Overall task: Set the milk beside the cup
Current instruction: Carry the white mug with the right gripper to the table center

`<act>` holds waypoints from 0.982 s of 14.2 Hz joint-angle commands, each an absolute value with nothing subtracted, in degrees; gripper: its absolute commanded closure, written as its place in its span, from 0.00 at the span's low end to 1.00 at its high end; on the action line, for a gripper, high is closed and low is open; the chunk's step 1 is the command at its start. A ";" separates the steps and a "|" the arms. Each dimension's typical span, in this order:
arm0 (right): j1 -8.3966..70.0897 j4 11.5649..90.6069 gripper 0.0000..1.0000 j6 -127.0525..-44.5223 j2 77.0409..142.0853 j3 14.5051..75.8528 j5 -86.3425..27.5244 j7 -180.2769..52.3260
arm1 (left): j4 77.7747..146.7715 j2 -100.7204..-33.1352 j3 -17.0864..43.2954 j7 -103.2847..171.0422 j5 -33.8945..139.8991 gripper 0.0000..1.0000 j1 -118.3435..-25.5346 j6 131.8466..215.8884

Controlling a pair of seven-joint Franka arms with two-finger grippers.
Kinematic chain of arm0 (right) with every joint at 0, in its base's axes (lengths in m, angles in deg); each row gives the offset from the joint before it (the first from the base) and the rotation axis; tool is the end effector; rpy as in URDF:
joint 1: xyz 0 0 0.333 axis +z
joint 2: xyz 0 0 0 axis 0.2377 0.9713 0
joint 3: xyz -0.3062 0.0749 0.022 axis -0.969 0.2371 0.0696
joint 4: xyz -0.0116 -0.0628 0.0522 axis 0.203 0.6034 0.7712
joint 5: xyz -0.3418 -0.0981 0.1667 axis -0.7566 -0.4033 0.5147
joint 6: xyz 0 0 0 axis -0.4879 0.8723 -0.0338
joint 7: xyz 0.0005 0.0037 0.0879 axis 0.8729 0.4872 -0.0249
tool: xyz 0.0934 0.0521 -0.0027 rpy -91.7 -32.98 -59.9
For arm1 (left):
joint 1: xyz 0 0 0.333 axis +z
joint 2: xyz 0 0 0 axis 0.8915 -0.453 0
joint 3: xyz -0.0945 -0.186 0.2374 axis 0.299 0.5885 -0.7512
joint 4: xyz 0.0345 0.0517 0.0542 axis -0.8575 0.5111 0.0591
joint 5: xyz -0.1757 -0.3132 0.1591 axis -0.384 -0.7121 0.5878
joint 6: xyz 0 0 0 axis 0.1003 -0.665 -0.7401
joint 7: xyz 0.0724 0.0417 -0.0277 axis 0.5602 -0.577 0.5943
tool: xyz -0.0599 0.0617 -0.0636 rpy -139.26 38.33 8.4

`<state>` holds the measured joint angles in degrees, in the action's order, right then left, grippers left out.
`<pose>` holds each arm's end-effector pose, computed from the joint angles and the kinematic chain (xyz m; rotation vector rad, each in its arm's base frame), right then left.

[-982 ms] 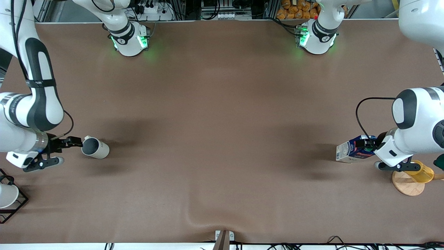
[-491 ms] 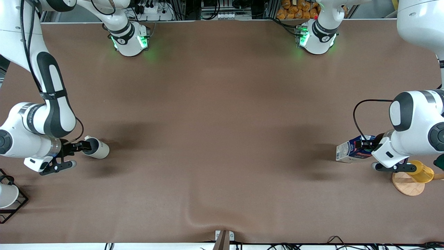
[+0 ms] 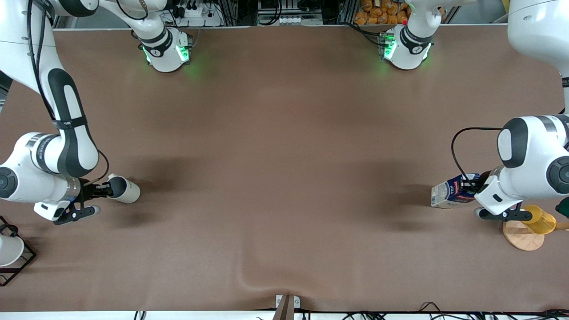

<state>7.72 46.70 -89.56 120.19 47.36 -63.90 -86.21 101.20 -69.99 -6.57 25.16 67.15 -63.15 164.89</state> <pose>0.6590 -0.1017 0.2538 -3.0447 -0.4553 0.2381 0.6730 0.0203 0.3497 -3.0400 0.0802 0.2497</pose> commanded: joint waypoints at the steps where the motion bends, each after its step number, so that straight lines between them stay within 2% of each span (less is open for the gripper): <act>1: 9.26 45.94 1.00 -85.50 118.71 47.55 -62.74 -83.05 | 100.36 -69.52 -6.63 24.88 66.56 0.66 -63.24 164.72; 7: 12.60 38.82 1.00 -71.35 117.30 48.17 -59.23 -72.05 | 98.44 -66.97 -4.53 24.79 66.39 0.66 -62.98 160.86; 11: 16.63 38.64 1.00 -70.98 116.16 48.34 -55.36 -64.26 | 98.34 -66.09 -4.34 24.70 66.39 0.65 -62.71 160.77; 14: 24.45 37.76 1.00 -71.07 115.02 48.61 -55.18 -48.71 | 98.34 -65.04 -4.26 24.62 66.48 0.65 -62.54 159.54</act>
<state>19.32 38.04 -71.85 117.02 48.92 -55.88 -58.17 98.33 -66.57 -4.65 25.16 67.13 -62.99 161.43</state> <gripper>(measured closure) 0.965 0.608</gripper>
